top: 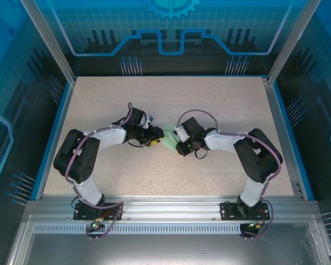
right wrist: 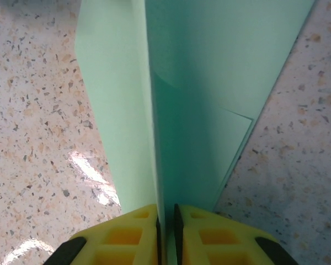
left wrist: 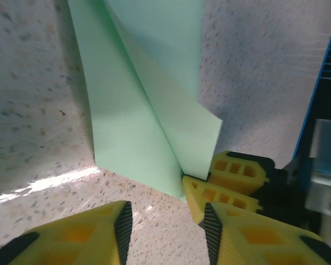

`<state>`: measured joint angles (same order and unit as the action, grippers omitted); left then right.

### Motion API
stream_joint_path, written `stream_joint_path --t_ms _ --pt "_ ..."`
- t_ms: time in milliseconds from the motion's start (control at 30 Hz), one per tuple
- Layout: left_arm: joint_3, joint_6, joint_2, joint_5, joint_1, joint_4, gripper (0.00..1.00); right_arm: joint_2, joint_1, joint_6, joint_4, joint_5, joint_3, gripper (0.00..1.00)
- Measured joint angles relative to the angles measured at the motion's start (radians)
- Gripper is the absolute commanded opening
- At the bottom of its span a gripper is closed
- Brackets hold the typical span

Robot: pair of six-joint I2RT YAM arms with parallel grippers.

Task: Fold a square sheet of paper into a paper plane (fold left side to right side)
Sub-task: Fourth fold the wing at the center of the table.

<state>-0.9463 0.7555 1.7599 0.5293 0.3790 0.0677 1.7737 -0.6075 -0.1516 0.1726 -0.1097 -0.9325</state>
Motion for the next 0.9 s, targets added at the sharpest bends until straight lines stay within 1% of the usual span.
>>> stream_joint_path --t_ms 67,333,500,667,767,900 --pt "-0.034 0.004 0.049 0.002 0.021 0.001 0.34 0.000 0.006 -0.006 -0.011 -0.011 0.006 0.16" --pt "-0.146 0.005 0.162 0.003 0.050 0.002 0.32 0.000 0.018 -0.021 -0.035 -0.034 0.019 0.16" --pt "-0.178 0.005 0.200 0.002 0.055 0.002 0.30 0.000 0.019 -0.024 -0.036 -0.040 0.019 0.16" --pt "-0.179 0.005 0.210 0.002 0.058 0.004 0.30 0.000 0.026 -0.028 -0.040 -0.056 0.022 0.19" --pt "-0.179 0.005 0.210 0.002 0.059 0.004 0.31 -0.001 0.035 -0.035 -0.043 -0.086 0.023 0.25" --pt "-0.179 0.005 0.210 0.002 0.062 0.003 0.31 -0.013 0.075 -0.065 -0.054 -0.175 0.039 0.36"
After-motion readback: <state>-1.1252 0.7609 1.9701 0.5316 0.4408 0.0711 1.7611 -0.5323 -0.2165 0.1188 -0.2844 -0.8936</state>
